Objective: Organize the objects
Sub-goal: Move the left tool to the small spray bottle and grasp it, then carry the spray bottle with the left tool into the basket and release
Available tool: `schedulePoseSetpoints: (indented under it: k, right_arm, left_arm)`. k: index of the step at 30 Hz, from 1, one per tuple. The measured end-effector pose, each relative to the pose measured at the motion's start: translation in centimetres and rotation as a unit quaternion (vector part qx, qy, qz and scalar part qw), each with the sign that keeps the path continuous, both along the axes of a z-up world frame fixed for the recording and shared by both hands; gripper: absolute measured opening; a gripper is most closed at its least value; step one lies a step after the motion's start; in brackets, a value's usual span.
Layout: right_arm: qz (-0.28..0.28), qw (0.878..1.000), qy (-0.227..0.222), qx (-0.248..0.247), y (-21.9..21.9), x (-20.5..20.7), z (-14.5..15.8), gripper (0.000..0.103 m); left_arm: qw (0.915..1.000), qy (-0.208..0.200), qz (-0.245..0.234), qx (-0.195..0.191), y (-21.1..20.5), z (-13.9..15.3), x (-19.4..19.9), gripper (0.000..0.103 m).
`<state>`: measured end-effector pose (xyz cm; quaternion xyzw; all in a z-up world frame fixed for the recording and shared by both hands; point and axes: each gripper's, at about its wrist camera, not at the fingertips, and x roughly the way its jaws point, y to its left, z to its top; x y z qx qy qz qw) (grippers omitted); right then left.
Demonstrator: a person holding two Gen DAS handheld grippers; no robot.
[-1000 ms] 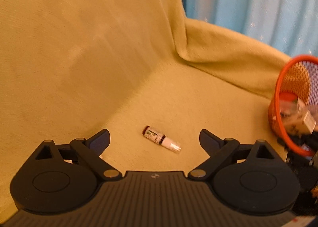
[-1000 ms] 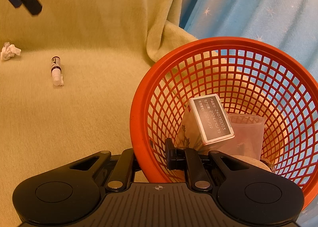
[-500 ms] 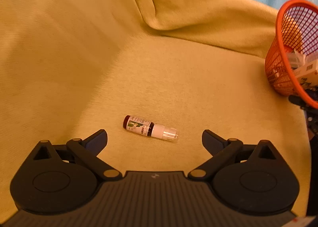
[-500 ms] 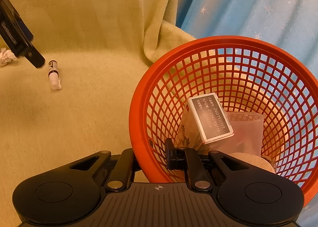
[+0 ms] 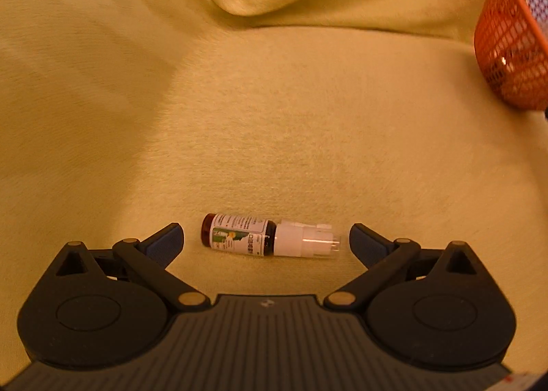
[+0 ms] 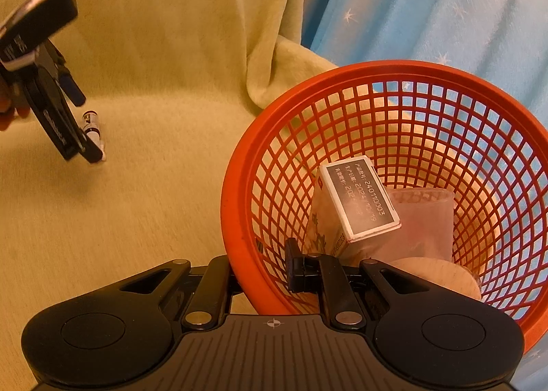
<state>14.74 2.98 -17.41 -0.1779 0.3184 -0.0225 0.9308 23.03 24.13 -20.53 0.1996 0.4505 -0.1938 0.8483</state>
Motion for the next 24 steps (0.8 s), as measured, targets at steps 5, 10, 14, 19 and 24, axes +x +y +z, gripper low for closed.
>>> schedulePoseSetpoints:
  k: [5,10,14,19,24]
  right_arm:
    - [0.001,1.0,0.003,0.001,0.2,0.2,0.0,0.011]
    - [0.001,1.0,0.002,0.001,0.0,0.2,0.0,0.011]
    - [0.003,1.0,0.005,-0.005,0.1,0.2,0.0,0.011]
    - [0.005,1.0,0.006,-0.012,0.3,-0.2,-0.3,0.011]
    - [0.006,1.0,0.008,-0.018,0.5,-0.8,-0.5,0.011]
  left_arm:
    - [0.9997,0.021,-0.011,0.008,0.0,-1.0,0.9,0.097]
    - [0.9998,0.018,0.01,-0.007,0.5,-0.6,0.4,0.088]
    - [0.9988,0.016,0.04,-0.022,1.3,0.5,-1.2,0.088]
    - [0.9942,0.013,0.091,-0.056,2.7,2.7,-3.5,0.088]
    - [0.9881,0.001,0.134,-0.076,3.0,5.6,-6.4,0.088]
